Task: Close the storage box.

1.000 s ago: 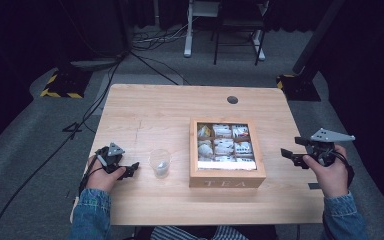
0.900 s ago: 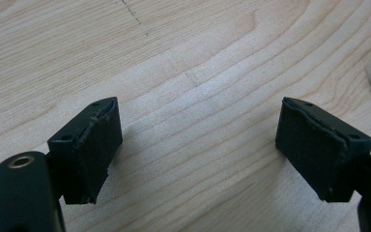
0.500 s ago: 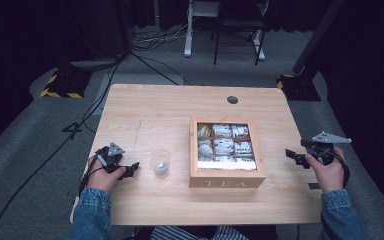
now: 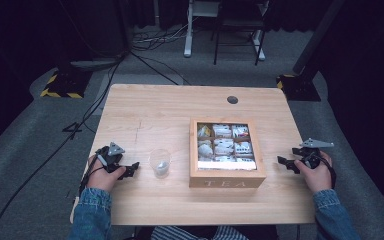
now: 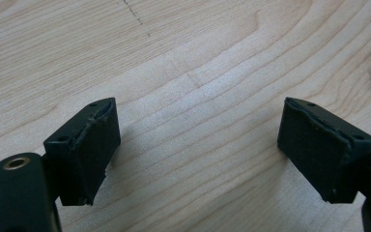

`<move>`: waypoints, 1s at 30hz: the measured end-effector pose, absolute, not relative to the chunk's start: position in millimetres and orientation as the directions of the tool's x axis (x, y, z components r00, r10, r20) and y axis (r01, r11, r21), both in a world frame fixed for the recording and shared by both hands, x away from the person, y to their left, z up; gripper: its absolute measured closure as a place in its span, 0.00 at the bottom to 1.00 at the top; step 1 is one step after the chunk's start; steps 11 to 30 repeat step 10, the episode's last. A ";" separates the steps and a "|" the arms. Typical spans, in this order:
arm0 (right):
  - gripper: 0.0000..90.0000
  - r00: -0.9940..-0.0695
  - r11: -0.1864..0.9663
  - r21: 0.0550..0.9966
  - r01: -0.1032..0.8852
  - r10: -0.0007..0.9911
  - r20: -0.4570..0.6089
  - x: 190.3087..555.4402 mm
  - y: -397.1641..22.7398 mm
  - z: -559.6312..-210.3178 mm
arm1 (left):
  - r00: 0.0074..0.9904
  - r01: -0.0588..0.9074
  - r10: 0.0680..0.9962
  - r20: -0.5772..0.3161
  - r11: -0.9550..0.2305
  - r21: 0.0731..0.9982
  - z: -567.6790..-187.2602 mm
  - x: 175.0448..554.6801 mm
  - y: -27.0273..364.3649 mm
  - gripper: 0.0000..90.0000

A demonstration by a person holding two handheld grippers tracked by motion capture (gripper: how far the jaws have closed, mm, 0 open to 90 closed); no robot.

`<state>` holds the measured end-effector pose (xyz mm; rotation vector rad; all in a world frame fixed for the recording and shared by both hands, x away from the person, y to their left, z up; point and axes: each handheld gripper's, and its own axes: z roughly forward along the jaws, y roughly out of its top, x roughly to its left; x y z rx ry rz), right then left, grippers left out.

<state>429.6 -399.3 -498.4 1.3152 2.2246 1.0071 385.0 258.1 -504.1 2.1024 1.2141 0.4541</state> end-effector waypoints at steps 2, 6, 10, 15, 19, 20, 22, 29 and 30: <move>0.19 -0.503 0.333 0.720 0.609 0.864 0.026 429.7 -398.3 -500.1 | 0.504 0.633 0.863 -0.031 -0.345 0.693 -504.5 385.2 257.6 0.17; 0.17 -0.475 0.339 0.710 0.617 0.880 -0.007 427.7 -394.9 -500.5 | 0.505 0.632 0.863 -0.027 -0.348 0.692 -504.4 385.7 257.6 0.17; 0.16 -0.470 0.335 0.710 0.620 0.883 -0.006 427.7 -394.7 -500.7 | 0.502 0.633 0.865 -0.024 -0.348 0.692 -504.3 386.0 257.5 0.17; 0.16 -0.470 0.335 0.710 0.620 0.883 -0.006 427.7 -394.7 -500.7 | 0.502 0.633 0.865 -0.024 -0.348 0.692 -504.3 386.0 257.5 0.17; 0.16 -0.470 0.335 0.710 0.620 0.883 -0.006 427.7 -394.7 -500.7 | 0.502 0.633 0.865 -0.024 -0.348 0.692 -504.3 386.0 257.5 0.17; 0.16 -0.470 0.335 0.710 0.620 0.883 -0.006 427.7 -394.7 -500.7 | 0.502 0.633 0.865 -0.024 -0.348 0.692 -504.3 386.0 257.5 0.17; 0.16 -0.470 0.335 0.710 0.620 0.883 -0.006 427.7 -394.7 -500.7 | 0.502 0.633 0.865 -0.024 -0.348 0.692 -504.3 386.0 257.5 0.17; 0.16 -0.470 0.335 0.710 0.620 0.883 -0.006 427.7 -394.7 -500.7 | 0.502 0.633 0.865 -0.024 -0.348 0.692 -504.3 386.0 257.5 0.17; 0.16 -0.470 0.335 0.710 0.620 0.883 -0.006 427.7 -394.7 -500.7 | 0.502 0.633 0.865 -0.024 -0.348 0.692 -504.3 386.0 257.5 0.17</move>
